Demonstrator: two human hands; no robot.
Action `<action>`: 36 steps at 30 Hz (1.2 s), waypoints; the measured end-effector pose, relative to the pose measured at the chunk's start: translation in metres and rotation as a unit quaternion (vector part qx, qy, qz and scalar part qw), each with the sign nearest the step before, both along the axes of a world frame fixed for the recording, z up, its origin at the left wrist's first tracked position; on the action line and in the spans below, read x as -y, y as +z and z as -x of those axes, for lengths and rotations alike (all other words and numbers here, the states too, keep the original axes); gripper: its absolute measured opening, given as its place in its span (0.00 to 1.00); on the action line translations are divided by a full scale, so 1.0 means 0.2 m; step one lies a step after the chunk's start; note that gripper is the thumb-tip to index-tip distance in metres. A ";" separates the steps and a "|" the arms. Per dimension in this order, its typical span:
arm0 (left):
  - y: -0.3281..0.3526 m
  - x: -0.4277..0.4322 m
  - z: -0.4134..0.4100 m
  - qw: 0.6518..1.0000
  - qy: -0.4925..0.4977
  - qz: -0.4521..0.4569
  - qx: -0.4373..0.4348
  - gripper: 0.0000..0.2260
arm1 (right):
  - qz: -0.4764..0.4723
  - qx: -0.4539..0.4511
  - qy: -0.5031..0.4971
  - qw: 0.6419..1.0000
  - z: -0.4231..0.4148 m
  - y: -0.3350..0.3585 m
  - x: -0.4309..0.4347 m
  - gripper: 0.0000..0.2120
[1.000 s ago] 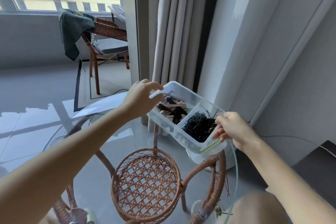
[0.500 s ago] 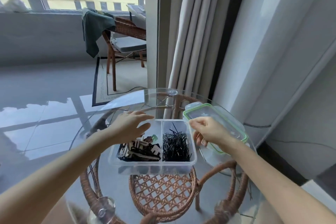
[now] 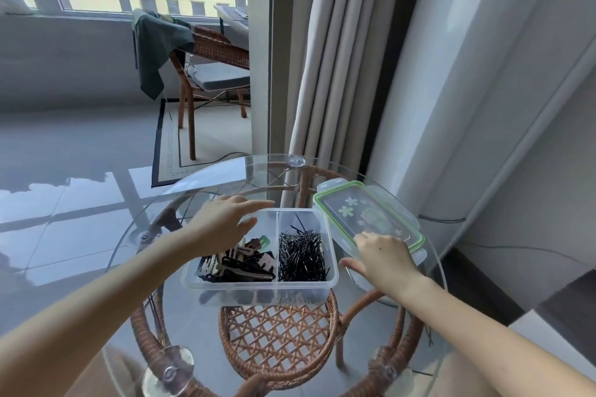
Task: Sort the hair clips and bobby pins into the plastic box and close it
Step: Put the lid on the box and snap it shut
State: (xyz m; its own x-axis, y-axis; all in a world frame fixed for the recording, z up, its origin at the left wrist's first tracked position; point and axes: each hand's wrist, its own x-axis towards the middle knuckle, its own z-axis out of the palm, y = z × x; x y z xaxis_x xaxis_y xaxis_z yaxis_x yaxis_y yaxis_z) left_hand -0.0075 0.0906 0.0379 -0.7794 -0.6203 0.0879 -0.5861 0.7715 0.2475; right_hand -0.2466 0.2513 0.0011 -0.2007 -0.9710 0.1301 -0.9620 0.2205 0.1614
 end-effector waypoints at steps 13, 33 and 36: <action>0.05 -0.08 0.19 0.994 -0.038 0.079 0.059 0.14 | 0.284 0.013 0.014 0.959 0.04 0.17 -0.09 0.09; 0.20 -0.04 -0.39 0.832 0.264 -0.392 -0.291 0.14 | 0.103 0.590 -0.084 0.797 -0.23 0.39 0.38 0.08; 0.12 -0.06 -0.42 0.816 0.296 -0.412 -0.275 0.10 | 0.106 0.401 -0.081 0.906 -0.26 0.32 0.40 0.15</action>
